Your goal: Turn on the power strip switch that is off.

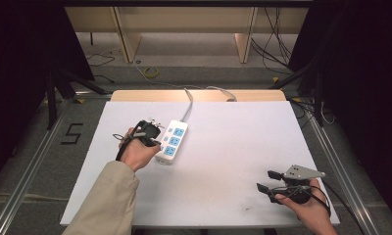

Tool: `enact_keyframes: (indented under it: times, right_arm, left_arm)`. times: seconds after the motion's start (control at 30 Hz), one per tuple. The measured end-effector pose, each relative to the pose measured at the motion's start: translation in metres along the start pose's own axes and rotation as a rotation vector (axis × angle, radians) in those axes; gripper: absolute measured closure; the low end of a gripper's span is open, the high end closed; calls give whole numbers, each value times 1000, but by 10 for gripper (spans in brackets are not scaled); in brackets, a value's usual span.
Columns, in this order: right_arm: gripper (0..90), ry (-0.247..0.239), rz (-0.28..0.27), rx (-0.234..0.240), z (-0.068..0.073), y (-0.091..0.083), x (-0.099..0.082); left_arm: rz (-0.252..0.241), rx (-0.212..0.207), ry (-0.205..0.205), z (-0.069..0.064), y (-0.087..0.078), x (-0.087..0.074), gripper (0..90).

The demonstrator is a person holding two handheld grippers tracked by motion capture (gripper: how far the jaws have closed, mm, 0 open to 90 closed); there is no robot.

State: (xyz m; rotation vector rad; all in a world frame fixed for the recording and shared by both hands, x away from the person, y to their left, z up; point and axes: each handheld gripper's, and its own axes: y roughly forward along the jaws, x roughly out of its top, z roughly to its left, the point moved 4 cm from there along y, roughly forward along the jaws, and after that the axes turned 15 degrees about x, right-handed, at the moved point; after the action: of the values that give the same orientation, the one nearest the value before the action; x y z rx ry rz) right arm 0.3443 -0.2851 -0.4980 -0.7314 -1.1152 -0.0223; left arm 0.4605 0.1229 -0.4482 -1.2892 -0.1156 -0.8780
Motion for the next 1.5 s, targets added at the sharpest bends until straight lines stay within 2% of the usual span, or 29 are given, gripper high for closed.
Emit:
enact_keyframes:
  times: [1.5]
  right_arm:
    - [328,-2,4,-1,0,0,0]
  left_arm:
    - [56,-2,-1,1,19,5,897]
